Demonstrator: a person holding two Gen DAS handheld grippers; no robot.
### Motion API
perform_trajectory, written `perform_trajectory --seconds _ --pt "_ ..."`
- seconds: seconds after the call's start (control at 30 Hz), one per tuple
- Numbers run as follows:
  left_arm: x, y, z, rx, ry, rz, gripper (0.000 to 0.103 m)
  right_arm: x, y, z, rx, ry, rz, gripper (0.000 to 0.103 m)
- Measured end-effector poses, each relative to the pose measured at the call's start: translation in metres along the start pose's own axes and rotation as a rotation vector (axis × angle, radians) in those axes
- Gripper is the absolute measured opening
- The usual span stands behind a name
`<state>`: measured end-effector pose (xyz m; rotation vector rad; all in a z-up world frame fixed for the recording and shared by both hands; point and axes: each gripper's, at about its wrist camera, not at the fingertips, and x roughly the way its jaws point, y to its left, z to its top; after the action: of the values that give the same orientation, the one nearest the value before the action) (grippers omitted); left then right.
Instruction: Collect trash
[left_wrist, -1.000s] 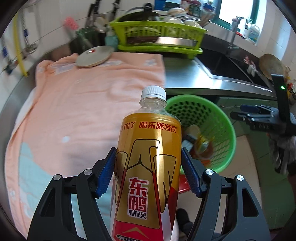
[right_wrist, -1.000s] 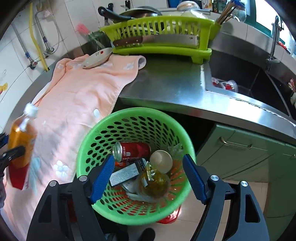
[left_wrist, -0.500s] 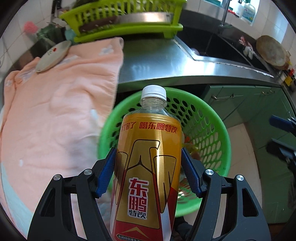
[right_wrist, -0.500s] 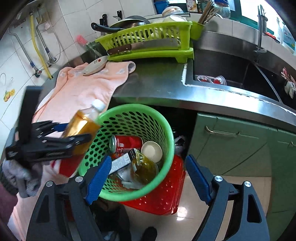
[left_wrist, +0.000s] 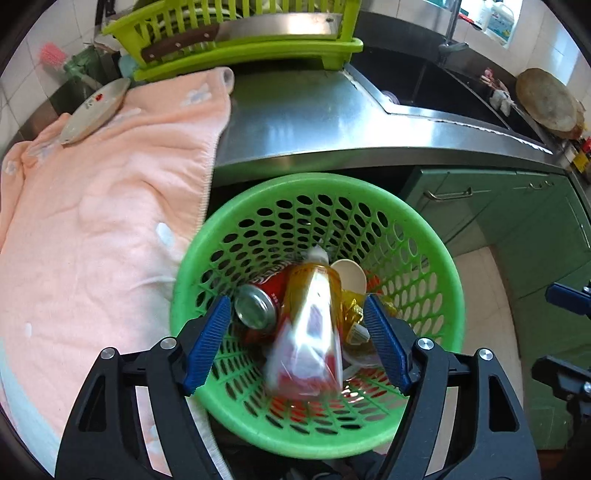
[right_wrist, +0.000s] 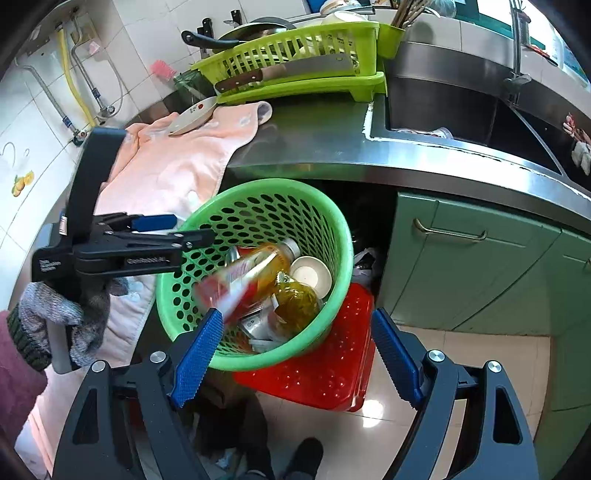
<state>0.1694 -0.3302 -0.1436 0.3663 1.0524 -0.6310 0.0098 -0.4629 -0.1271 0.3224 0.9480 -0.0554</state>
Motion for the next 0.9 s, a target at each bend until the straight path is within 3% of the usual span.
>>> perform_trajectory --seconds 0.3,0.4,0.9 --pt "-0.072 0.038 -0.032 -0.088 -0.106 0.041 0.087 -0.006 0.028 -0.002 -0.024 -0.024 0.015 0.082" --pt "-0.099 0.051 -0.049 -0.111 -0.15 0.105 0.095 -0.007 0.041 -0.003 -0.032 -0.031 0.031 0.083" --pt "-0.194 0.119 -0.136 -0.281 -0.259 0.238 0.098 -0.018 0.13 -0.008 -0.101 -0.07 0.068 0.087"
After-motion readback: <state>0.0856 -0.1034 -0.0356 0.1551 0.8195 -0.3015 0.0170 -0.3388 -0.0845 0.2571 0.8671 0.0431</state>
